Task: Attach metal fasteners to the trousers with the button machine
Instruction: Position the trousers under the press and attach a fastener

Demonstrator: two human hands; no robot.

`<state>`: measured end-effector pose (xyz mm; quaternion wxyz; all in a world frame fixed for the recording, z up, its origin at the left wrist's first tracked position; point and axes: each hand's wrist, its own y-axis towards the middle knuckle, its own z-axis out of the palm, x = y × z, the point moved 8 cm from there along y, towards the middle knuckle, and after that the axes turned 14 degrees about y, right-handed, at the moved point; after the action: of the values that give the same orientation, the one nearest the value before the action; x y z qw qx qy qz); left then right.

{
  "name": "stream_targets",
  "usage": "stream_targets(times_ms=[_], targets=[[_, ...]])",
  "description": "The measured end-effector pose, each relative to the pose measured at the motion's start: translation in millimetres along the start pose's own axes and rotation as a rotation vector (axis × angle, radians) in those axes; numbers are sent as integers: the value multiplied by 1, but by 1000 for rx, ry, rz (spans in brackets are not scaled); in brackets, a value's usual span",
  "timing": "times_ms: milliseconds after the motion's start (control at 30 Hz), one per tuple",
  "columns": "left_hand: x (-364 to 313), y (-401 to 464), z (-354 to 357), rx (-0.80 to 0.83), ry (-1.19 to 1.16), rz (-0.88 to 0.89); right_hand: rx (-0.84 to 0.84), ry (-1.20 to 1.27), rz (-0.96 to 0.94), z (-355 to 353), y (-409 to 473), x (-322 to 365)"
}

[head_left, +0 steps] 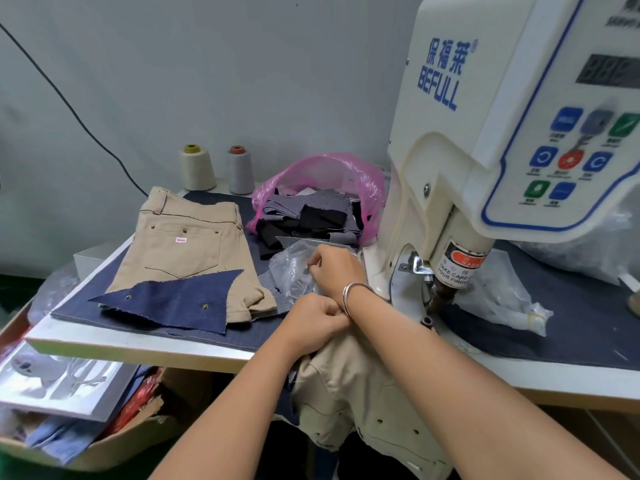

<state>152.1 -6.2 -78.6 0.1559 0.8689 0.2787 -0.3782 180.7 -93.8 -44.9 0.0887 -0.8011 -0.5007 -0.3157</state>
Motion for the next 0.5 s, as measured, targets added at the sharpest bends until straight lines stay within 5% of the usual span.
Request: stream_targets(times_ms=[267, 367, 500], targets=[[-6, -7, 0, 53, -150, 38, -237, 707, -37, -54, -60, 9], [-7, -8, 0, 60, -134, 51, -182, 780, -91, -73, -127, -1], [-3, -4, 1, 60, -114, 29, -216, 866, 61, -99, -186, -50]])
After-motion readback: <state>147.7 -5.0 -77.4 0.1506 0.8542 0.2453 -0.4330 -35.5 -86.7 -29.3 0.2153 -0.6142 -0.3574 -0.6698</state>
